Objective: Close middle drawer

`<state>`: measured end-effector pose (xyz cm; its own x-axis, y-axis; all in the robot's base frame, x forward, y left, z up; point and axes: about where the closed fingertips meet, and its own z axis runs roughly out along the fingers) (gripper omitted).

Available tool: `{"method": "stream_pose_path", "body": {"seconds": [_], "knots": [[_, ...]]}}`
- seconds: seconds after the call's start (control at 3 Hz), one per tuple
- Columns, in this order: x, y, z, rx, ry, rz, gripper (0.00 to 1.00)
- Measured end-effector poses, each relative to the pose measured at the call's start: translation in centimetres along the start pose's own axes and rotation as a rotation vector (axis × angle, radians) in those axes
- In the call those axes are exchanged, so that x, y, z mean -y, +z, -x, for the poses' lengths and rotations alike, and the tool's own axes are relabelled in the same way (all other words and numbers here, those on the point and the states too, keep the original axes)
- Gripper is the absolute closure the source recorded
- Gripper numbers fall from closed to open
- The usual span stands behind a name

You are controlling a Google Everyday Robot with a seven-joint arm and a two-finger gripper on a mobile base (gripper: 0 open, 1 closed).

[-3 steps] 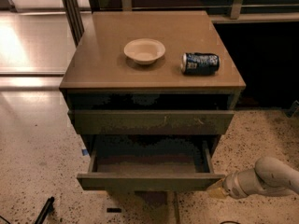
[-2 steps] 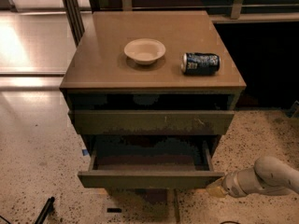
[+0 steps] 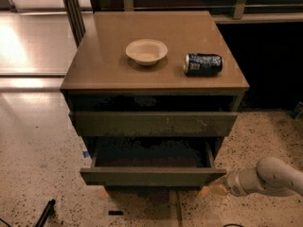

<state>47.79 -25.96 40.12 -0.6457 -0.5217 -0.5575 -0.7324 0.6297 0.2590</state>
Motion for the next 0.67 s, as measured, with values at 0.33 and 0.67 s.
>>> {"method": "stream_pose_path", "body": {"seconds": [0.33, 0.67], "knots": [[1.76, -0.19, 2.96, 0.023, -0.055, -0.081, 1.0], [1.63, -0.25, 2.82, 0.023, -0.055, -0.081, 1.0]]}}
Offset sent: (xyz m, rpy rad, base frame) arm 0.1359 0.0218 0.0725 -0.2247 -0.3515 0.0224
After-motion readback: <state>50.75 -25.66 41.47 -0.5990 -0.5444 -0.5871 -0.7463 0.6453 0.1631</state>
